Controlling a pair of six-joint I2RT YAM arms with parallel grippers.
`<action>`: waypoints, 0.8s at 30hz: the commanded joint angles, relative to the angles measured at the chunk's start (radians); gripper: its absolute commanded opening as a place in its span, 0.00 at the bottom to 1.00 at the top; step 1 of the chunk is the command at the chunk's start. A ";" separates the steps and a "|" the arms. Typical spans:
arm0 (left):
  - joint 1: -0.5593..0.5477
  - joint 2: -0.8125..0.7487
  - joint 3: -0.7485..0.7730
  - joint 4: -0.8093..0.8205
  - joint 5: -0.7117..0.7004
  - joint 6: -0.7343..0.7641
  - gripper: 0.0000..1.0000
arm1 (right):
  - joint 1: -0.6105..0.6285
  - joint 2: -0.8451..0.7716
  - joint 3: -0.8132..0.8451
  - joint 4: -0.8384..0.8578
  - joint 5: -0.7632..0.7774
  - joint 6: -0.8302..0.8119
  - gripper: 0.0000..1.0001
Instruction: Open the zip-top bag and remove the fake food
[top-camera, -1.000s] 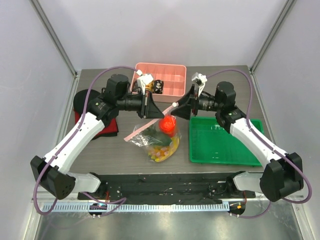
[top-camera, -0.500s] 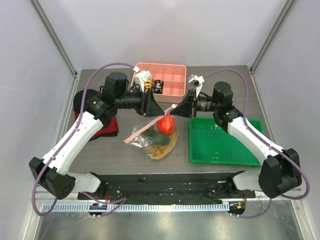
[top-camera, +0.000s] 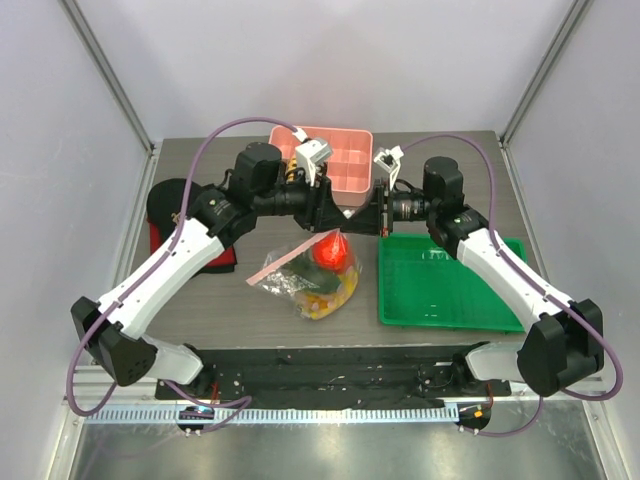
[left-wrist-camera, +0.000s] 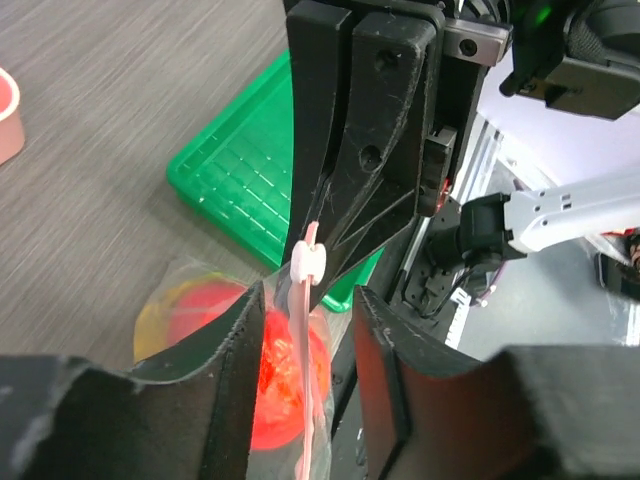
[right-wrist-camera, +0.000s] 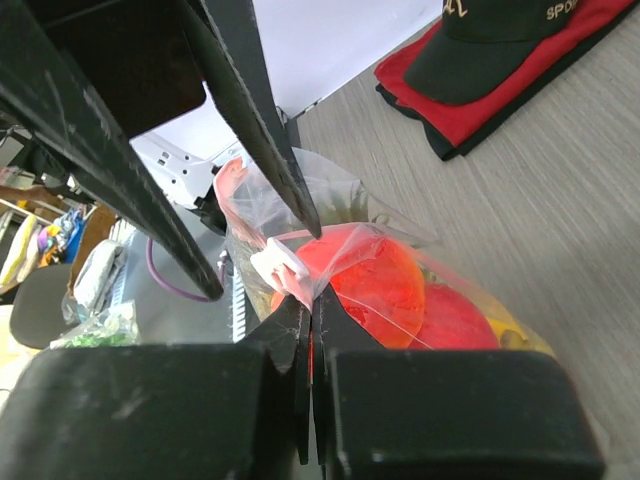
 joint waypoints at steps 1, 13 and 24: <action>-0.008 0.016 0.044 0.058 0.020 0.049 0.44 | 0.010 -0.009 0.054 0.000 -0.020 0.031 0.02; -0.016 0.059 0.066 0.052 -0.010 0.061 0.23 | 0.019 -0.023 0.049 -0.014 -0.014 0.025 0.02; -0.016 0.027 0.033 -0.003 -0.039 0.083 0.00 | 0.026 -0.052 0.022 0.044 0.140 0.043 0.01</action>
